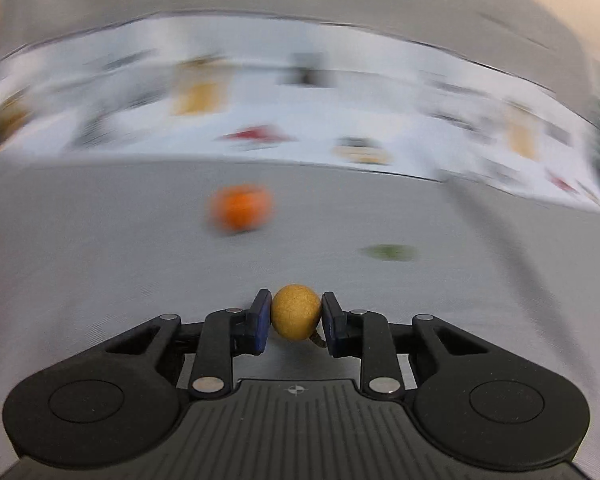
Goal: Organize fruits
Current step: 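Grasp the stemmed orange tomato with the left gripper while the right grasps a yellow fruit, then carry the orange tomato and yellow fruit in both grippers over the pink plate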
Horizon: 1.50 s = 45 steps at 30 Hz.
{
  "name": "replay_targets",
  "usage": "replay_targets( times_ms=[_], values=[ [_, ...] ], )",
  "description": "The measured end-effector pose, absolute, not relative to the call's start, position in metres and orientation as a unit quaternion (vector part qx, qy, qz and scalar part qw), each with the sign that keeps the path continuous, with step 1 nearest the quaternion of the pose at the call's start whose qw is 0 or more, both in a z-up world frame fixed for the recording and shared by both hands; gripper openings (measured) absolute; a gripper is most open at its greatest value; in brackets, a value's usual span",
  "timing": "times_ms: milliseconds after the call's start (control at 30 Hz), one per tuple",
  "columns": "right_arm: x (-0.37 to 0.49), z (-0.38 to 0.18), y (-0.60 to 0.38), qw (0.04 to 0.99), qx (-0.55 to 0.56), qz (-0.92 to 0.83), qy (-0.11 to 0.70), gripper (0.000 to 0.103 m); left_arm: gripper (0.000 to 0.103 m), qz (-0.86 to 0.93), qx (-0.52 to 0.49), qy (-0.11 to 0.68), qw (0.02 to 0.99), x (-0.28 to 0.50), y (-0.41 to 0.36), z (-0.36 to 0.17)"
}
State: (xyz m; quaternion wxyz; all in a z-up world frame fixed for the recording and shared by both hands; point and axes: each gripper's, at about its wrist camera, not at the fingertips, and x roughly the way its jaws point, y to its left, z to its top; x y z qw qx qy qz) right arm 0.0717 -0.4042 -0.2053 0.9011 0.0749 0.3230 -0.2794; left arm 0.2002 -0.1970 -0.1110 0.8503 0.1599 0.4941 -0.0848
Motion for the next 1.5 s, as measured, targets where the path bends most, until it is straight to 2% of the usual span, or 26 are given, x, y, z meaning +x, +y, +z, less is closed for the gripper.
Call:
replay_targets(
  times_ms=[200, 367, 467, 500, 533, 567, 600, 800, 933, 1333, 1500],
  values=[
    [0.043, -0.221, -0.494, 0.823, 0.172, -0.449, 0.304, 0.028, 0.103, -0.181, 0.148, 0.475, 0.848, 0.231, -0.291, -0.128],
    [0.045, -0.227, -0.502, 0.818, 0.182, -0.455, 0.301, 0.028, 0.103, -0.254, 0.185, 0.475, 0.822, 0.242, -0.382, -0.166],
    [0.046, -0.229, -0.505, 0.820, 0.184, -0.452, 0.298, 0.028, 0.103, -0.248, 0.201, 0.481, 0.817, 0.247, -0.410, -0.189],
    [0.042, -0.229, -0.504, 0.821, 0.185, -0.452, 0.297, 0.028, 0.098, -0.240, 0.198, 0.484, 0.818, 0.250, -0.413, -0.195],
    [0.042, -0.229, -0.505, 0.821, 0.186, -0.451, 0.296, 0.028, 0.078, -0.235, 0.189, 0.490, 0.818, 0.254, -0.415, -0.200],
    [0.042, -0.227, -0.506, 0.822, 0.187, -0.451, 0.295, 0.028, 0.071, -0.246, 0.170, 0.496, 0.815, 0.260, -0.414, -0.203],
    [0.043, -0.227, -0.508, 0.822, 0.188, -0.450, 0.294, 0.028, 0.039, -0.247, 0.156, 0.484, 0.825, 0.261, -0.412, -0.198],
    [0.038, -0.219, -0.507, 0.831, 0.206, -0.441, 0.270, 0.028, 0.040, -0.242, 0.173, 0.476, 0.828, 0.248, -0.394, -0.166],
    [0.025, -0.193, -0.487, 0.849, 0.212, -0.407, 0.261, 0.028, 0.040, -0.225, 0.185, 0.469, 0.834, 0.220, -0.355, -0.128],
    [-0.057, -0.096, -0.356, 0.894, 0.253, -0.199, 0.313, 0.028, 0.040, -0.147, 0.169, 0.463, 0.857, 0.117, -0.166, -0.031],
    [-0.082, -0.057, -0.299, 0.916, 0.231, -0.128, 0.303, 0.028, 0.040, -0.120, 0.154, 0.447, 0.873, 0.064, -0.095, -0.003]
  ],
)
